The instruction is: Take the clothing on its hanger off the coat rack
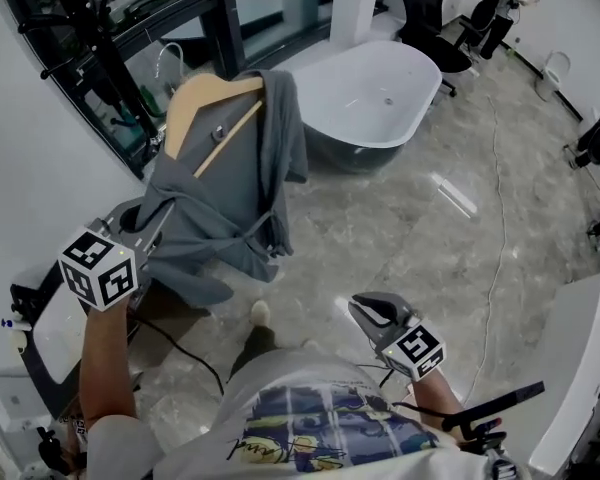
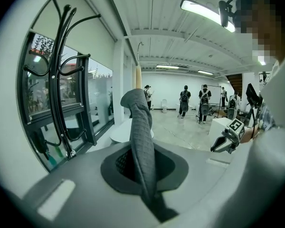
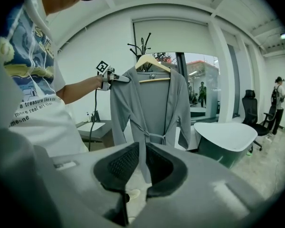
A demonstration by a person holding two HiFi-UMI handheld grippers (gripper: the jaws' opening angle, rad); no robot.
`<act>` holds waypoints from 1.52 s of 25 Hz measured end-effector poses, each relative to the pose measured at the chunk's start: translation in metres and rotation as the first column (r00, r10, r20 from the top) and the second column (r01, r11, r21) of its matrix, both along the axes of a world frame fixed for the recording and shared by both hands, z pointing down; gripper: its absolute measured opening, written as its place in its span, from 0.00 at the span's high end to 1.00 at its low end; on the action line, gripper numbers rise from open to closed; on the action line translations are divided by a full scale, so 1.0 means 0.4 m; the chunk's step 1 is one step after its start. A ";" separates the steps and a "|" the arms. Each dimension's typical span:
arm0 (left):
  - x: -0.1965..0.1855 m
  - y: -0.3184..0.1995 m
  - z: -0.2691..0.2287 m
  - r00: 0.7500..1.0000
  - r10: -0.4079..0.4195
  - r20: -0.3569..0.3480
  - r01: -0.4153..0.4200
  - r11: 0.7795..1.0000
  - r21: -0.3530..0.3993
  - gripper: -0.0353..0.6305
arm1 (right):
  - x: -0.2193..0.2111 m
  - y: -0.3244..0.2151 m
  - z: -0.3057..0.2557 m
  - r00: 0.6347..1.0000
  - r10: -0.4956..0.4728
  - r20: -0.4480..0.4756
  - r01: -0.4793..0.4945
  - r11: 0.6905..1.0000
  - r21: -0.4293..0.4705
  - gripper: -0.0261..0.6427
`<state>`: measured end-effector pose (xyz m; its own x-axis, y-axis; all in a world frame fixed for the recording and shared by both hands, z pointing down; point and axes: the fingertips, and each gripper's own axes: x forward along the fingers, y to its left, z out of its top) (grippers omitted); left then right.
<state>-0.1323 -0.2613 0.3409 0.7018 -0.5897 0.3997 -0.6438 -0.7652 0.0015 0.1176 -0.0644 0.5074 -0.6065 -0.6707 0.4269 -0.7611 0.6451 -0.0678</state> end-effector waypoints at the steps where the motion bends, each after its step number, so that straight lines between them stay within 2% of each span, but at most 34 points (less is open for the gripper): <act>1: 0.001 0.028 0.001 1.000 0.001 0.001 -0.001 1.000 0.000 0.94 | -0.002 0.010 0.002 1.000 -0.010 0.003 0.010 1.000 -0.003 0.89; 5: 0.015 0.126 0.007 1.000 0.010 0.012 -0.010 1.000 0.003 0.94 | -0.008 0.048 0.014 0.999 -0.042 0.029 0.043 0.999 -0.007 0.89; 9: 0.021 0.214 0.017 1.000 0.017 0.023 -0.017 1.000 0.005 0.94 | -0.011 0.059 0.025 0.999 -0.054 0.009 0.054 0.999 -0.009 0.90; 17: 0.059 0.402 0.005 0.999 0.035 0.031 -0.035 0.999 0.015 0.94 | -0.023 0.111 0.035 0.995 -0.098 0.029 0.097 0.995 0.009 0.91; 25: 0.083 0.485 -0.006 0.997 0.071 0.027 -0.071 0.997 0.024 0.94 | -0.047 0.098 0.020 0.992 -0.124 0.006 0.124 0.992 0.017 0.94; 32: 0.080 0.486 -0.008 0.997 0.080 0.015 -0.080 0.997 0.019 0.94 | -0.056 0.064 0.012 0.992 -0.129 -0.017 0.129 0.991 0.018 0.96; 38: 0.080 0.488 -0.006 0.993 0.118 0.021 -0.119 0.993 0.027 0.94 | -0.068 0.050 -0.001 0.990 -0.141 -0.021 0.141 0.990 0.022 0.96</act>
